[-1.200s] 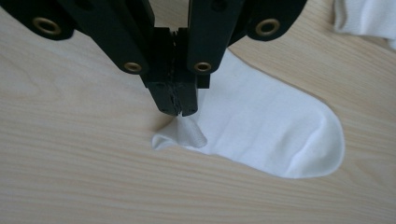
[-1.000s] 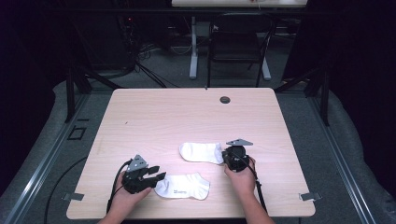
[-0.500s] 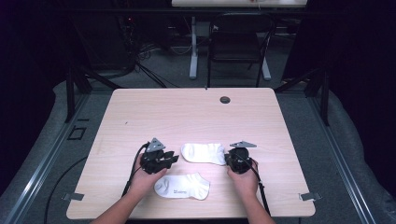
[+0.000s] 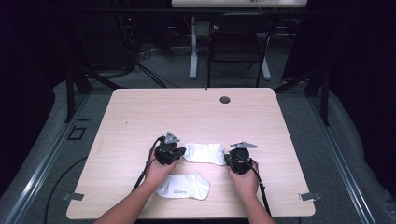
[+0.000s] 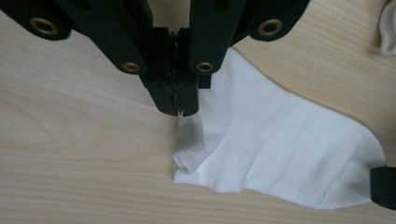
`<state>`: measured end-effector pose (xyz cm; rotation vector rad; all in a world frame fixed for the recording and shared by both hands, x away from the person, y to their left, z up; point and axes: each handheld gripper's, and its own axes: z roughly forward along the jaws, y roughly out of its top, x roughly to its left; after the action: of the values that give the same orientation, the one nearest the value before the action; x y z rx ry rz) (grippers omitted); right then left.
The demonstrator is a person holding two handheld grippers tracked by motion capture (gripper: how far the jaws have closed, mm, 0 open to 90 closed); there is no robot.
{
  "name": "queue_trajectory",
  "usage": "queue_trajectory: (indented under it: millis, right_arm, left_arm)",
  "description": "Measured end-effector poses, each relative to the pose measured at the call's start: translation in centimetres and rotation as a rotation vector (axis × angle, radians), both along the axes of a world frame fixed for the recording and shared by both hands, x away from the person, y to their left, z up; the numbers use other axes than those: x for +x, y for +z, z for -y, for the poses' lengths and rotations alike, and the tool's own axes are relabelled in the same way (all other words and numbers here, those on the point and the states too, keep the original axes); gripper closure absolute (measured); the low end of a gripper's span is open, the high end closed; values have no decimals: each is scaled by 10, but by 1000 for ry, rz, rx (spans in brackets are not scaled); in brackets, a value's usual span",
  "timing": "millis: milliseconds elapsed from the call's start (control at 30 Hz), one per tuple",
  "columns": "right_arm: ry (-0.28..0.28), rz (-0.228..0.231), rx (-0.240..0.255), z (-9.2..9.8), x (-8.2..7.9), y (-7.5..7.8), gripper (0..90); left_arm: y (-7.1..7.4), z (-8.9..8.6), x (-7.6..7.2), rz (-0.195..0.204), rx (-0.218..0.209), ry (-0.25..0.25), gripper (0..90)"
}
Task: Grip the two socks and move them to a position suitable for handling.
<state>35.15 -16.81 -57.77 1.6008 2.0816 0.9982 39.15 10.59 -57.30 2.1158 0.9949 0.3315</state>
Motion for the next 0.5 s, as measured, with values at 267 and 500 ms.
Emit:
queue_trajectory:
  millis: [267, 500]
  right_arm:
    - [0, 0, -5, -2, 0, 0, 890]
    - [26, -8, 5, -6, 0, 0, 891]
  left_arm:
    - [-4, -4, -1, -25, 37, 0, 888]
    - [-4, -16, -8, -32, 40, 10, 893]
